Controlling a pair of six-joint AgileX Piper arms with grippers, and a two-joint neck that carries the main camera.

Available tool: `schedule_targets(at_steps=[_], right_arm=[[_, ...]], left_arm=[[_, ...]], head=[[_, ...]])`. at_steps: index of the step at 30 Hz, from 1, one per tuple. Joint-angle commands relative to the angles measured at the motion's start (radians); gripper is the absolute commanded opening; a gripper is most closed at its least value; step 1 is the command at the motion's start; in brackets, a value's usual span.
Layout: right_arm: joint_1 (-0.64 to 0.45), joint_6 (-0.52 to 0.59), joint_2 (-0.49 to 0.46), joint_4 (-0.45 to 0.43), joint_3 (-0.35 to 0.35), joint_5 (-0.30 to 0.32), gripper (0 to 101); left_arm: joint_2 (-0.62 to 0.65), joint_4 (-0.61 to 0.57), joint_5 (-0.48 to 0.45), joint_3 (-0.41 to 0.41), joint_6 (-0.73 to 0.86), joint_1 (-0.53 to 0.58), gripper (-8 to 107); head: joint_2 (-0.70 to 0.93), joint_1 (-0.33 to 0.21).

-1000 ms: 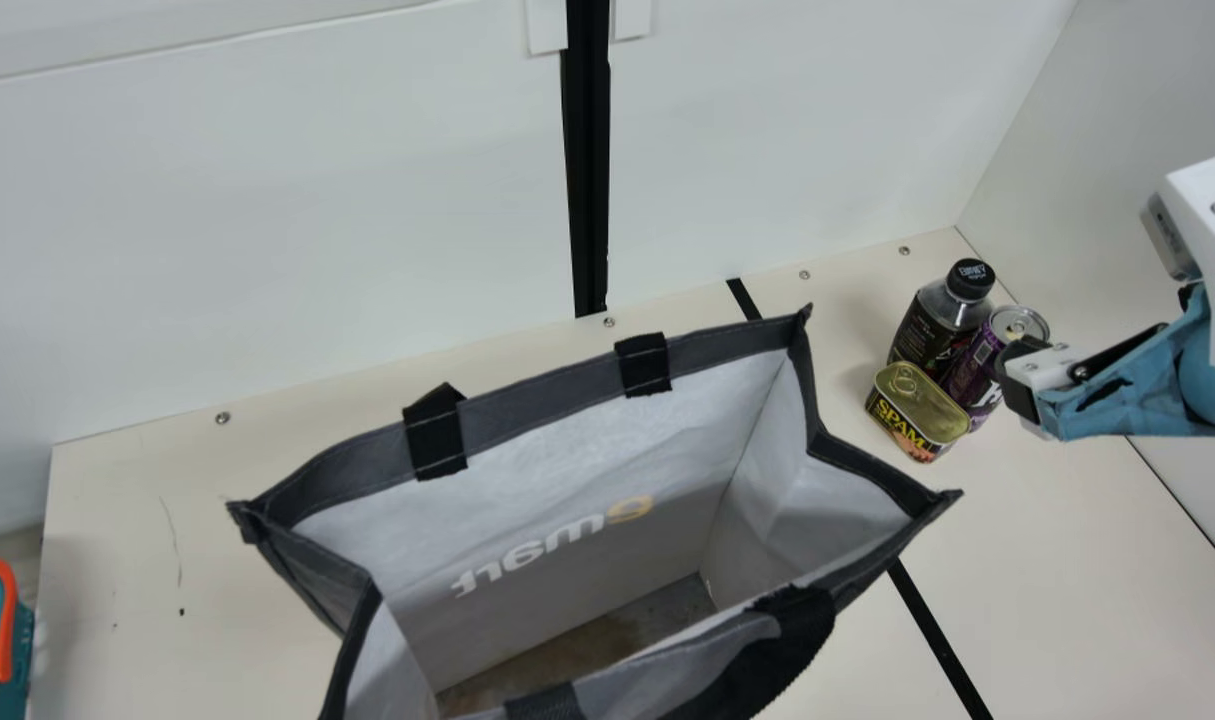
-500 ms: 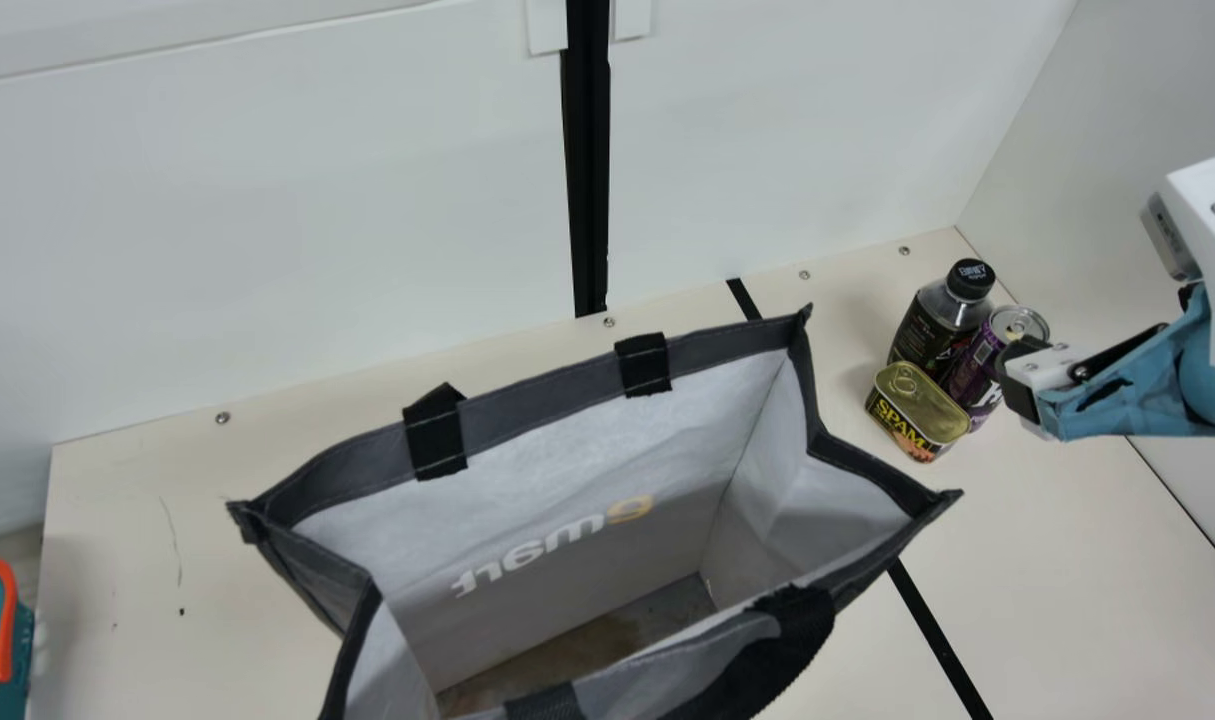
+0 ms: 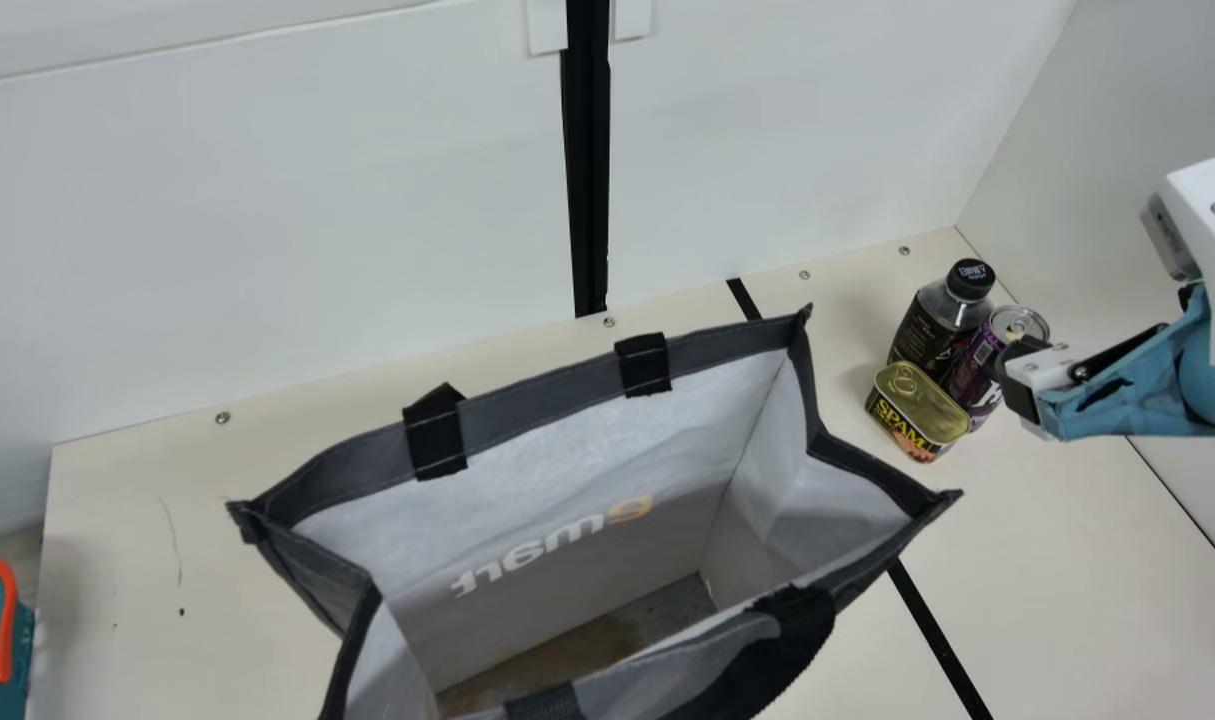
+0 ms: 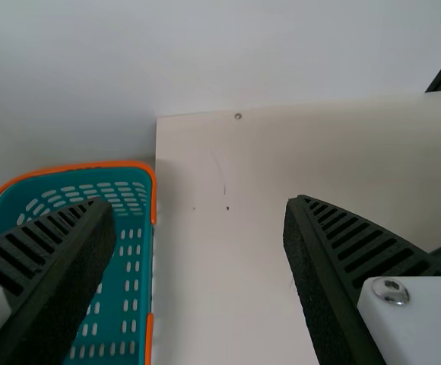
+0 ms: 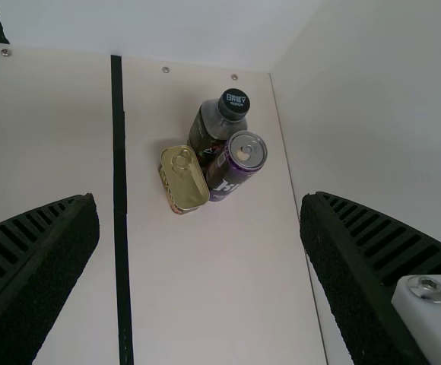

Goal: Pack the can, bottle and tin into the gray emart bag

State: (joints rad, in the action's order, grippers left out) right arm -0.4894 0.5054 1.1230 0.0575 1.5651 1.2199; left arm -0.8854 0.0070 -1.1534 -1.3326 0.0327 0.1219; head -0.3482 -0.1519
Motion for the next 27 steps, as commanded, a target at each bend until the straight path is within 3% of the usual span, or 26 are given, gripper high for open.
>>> schedule_targets(at_steps=[1,27], right_arm=[[0.000,0.000,0.000,0.000,0.000,0.000,91],[0.000,0.000,0.000,0.000,0.000,0.000,91]], left_arm=[[-0.014,0.005,0.002,-0.017,0.002,0.010,90],[-0.195,0.060,0.058,-0.234,0.023,0.187,90]], head=[[-0.001,-0.023],[-0.001,-0.023]])
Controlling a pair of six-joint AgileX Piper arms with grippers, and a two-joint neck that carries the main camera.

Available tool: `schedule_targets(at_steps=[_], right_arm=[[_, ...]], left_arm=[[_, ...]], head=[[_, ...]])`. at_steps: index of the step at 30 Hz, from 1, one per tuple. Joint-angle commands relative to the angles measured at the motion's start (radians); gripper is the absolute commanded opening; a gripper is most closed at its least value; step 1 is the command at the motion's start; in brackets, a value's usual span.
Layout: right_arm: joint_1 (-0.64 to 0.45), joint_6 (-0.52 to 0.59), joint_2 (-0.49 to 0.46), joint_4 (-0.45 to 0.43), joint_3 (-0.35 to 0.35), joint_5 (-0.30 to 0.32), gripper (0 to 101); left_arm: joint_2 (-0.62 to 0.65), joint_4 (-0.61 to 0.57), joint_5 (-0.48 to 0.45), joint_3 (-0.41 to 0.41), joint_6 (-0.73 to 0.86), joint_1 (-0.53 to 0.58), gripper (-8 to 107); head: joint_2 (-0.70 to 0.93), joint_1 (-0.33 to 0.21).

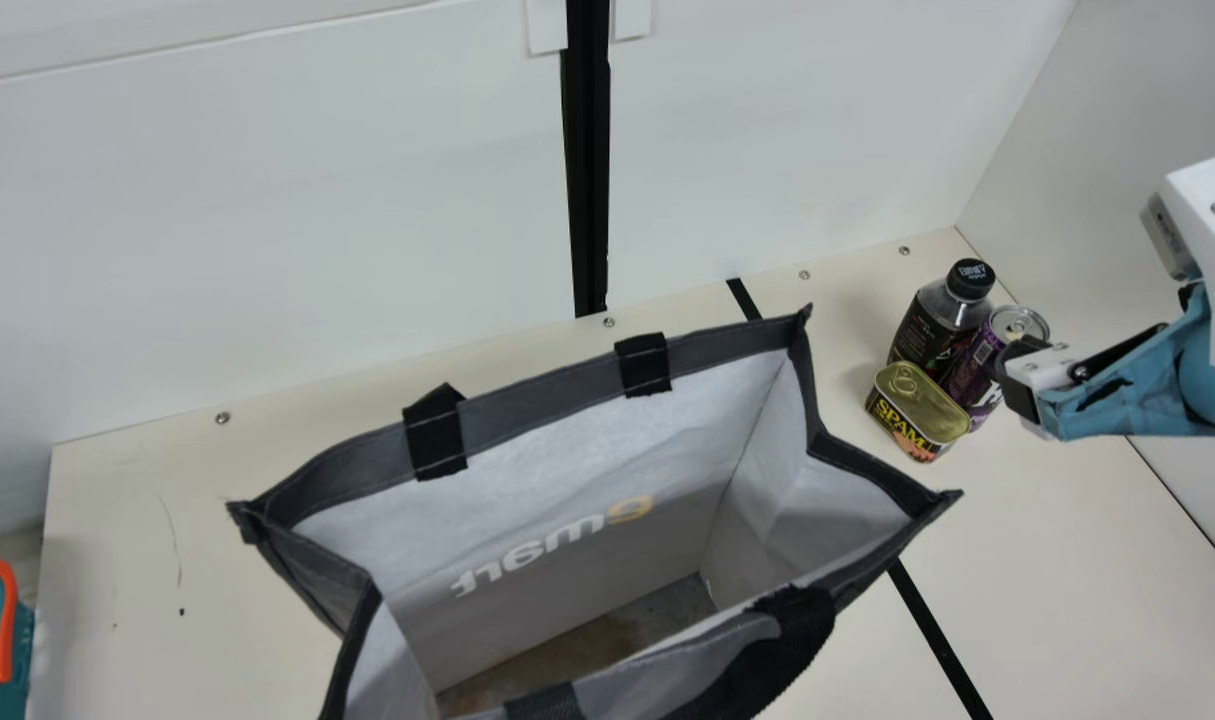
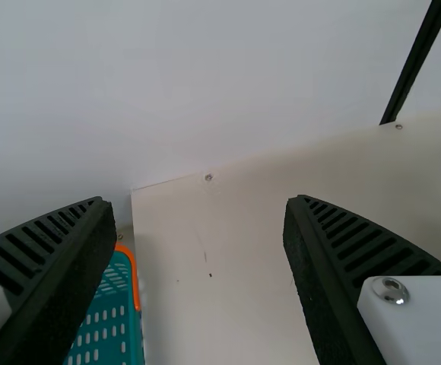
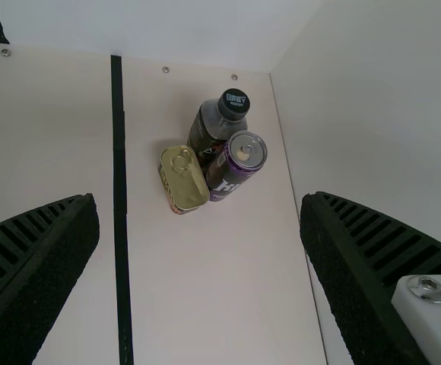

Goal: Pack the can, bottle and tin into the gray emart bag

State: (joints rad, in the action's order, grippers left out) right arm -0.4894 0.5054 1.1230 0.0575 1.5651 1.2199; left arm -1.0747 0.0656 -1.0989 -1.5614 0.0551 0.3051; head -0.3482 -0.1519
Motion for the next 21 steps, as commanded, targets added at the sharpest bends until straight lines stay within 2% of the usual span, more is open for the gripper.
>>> schedule_targets(at_steps=[1,21], right_arm=[[0.000,0.000,0.000,0.000,0.000,0.000,91],[0.000,0.000,0.000,0.001,0.000,0.000,91]], left_arm=[[-0.011,0.001,0.005,-0.012,0.001,0.011,90],[-0.115,0.027,0.024,-0.168,-0.004,0.171,90]], head=[[-0.001,-0.023],[-0.001,-0.023]])
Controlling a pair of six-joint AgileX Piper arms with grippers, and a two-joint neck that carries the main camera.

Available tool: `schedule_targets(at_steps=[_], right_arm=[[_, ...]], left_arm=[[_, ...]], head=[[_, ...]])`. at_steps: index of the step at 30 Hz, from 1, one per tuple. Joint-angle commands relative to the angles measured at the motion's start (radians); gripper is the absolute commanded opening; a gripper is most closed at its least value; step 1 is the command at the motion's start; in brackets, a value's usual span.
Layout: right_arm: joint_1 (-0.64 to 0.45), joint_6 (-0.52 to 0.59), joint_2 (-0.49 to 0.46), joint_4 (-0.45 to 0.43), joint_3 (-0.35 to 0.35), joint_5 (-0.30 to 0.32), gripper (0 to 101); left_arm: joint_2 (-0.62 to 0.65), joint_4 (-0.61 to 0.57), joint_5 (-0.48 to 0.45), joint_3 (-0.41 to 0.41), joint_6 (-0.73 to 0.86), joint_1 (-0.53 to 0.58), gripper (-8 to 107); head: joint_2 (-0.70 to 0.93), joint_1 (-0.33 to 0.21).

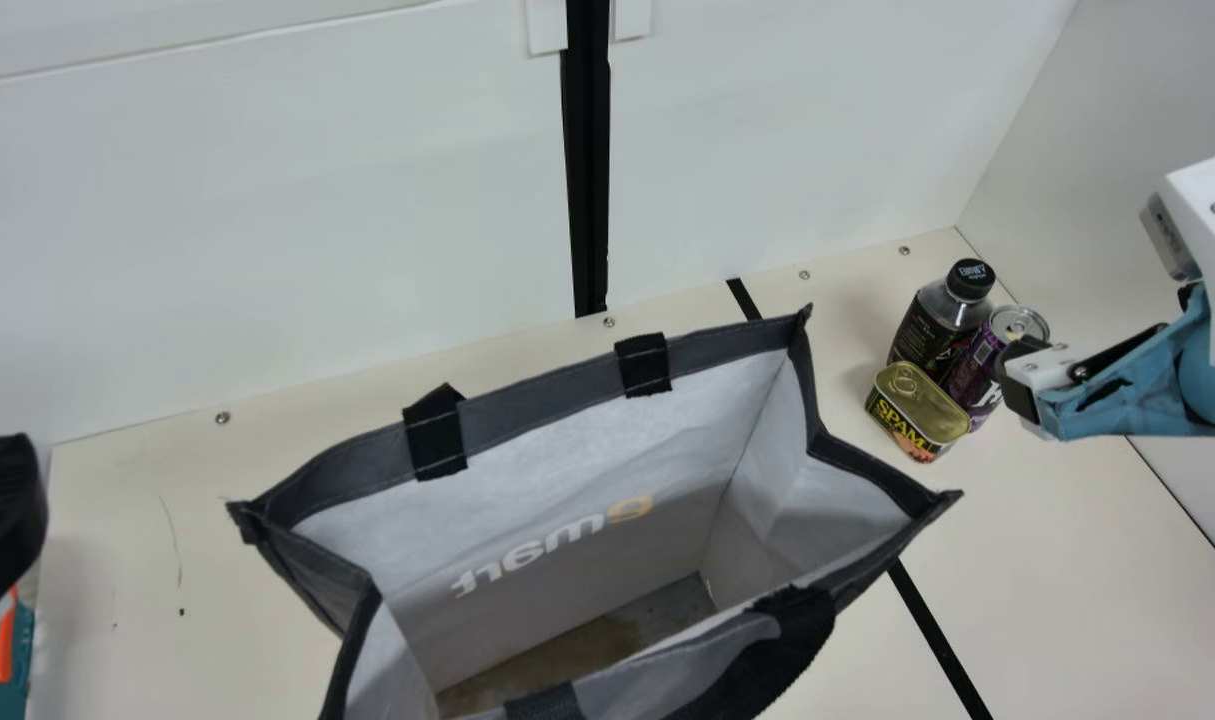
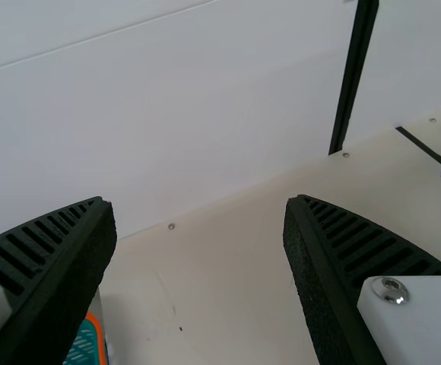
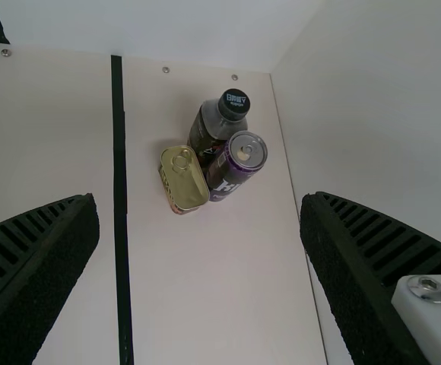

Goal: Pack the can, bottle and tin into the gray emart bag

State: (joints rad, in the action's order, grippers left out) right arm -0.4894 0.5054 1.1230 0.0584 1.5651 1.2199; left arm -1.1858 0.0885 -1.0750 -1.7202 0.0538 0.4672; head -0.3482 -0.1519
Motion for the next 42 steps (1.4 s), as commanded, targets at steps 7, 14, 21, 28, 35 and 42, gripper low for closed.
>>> schedule_targets(at_steps=[7,14,21,28,35,42], right_arm=[[0.000,0.000,0.000,0.000,0.000,0.000,91],[0.000,0.000,0.000,0.000,0.000,0.000,91],[0.000,0.000,0.000,0.000,0.000,0.000,91],[0.000,0.000,0.000,0.000,0.000,0.000,91],[0.000,0.000,0.000,0.000,0.000,0.000,91],[0.000,0.000,0.000,0.000,0.000,0.000,91]], left_arm=[[-0.042,0.018,0.001,-0.071,-0.013,0.083,90],[-0.082,0.013,-0.005,-0.145,-0.016,0.159,90],[-0.128,-0.014,-0.021,-0.226,0.001,0.224,90],[-0.176,-0.050,-0.040,-0.297,0.038,0.277,90],[-0.224,-0.105,-0.070,-0.361,0.087,0.309,90],[-0.280,-0.162,-0.113,-0.431,0.136,0.327,90]], head=[[-0.001,-0.023],[-0.001,-0.023],[-0.001,-0.023],[-0.001,-0.023],[-0.001,-0.023],[-0.001,-0.023]])
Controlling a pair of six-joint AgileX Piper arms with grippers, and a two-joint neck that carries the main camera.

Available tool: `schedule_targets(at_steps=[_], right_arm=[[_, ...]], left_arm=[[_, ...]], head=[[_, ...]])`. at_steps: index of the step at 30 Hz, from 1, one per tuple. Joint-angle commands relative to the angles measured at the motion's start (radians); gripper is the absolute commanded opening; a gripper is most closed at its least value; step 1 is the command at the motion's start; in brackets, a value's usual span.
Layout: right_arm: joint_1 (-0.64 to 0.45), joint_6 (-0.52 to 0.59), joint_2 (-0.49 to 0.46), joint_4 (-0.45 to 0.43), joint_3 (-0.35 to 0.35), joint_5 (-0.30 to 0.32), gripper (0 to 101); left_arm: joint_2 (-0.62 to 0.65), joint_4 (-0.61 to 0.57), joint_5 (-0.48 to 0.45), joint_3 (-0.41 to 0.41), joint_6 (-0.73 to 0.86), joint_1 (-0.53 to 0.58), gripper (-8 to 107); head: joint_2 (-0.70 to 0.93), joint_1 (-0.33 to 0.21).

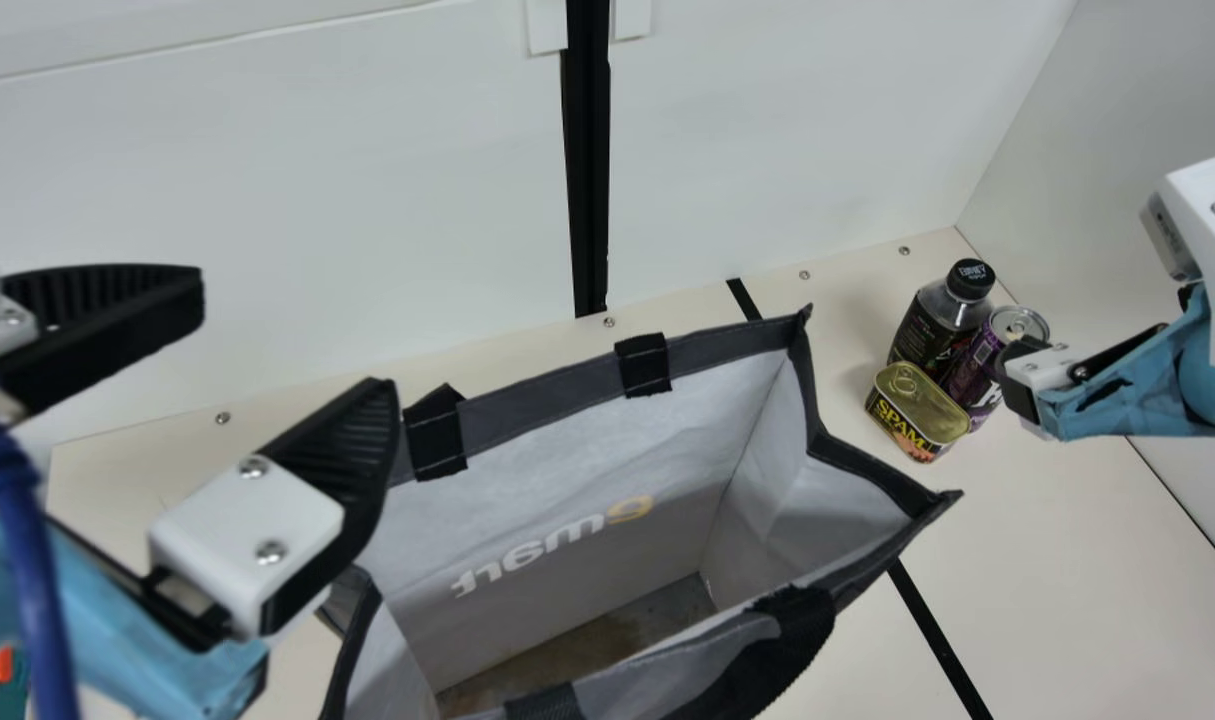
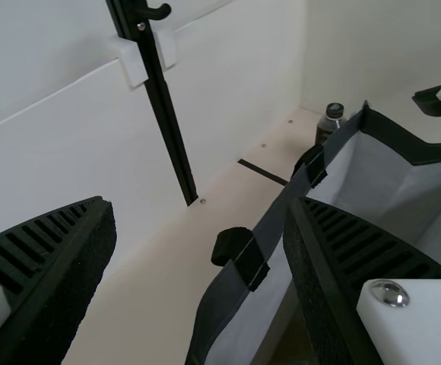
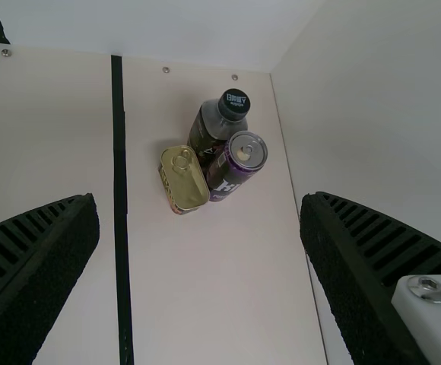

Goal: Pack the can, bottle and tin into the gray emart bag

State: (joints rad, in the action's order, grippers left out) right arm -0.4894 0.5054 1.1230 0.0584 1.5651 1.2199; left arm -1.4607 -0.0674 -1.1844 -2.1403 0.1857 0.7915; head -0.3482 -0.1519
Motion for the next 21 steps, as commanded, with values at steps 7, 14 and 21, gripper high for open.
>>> schedule_targets(at_steps=[7,14,21], right_arm=[[0.000,0.000,0.000,0.000,0.000,0.000,91],[0.000,0.000,0.000,0.000,0.000,0.000,91],[0.000,0.000,0.000,0.000,0.000,0.000,91]], left_arm=[[-0.059,-0.051,-0.036,-0.060,0.050,0.027,90],[-0.089,-0.091,-0.036,-0.042,0.101,0.053,90],[-0.122,-0.127,-0.036,-0.033,0.141,0.060,90]], head=[[-0.001,-0.023],[-0.001,-0.023],[-0.001,-0.023]])
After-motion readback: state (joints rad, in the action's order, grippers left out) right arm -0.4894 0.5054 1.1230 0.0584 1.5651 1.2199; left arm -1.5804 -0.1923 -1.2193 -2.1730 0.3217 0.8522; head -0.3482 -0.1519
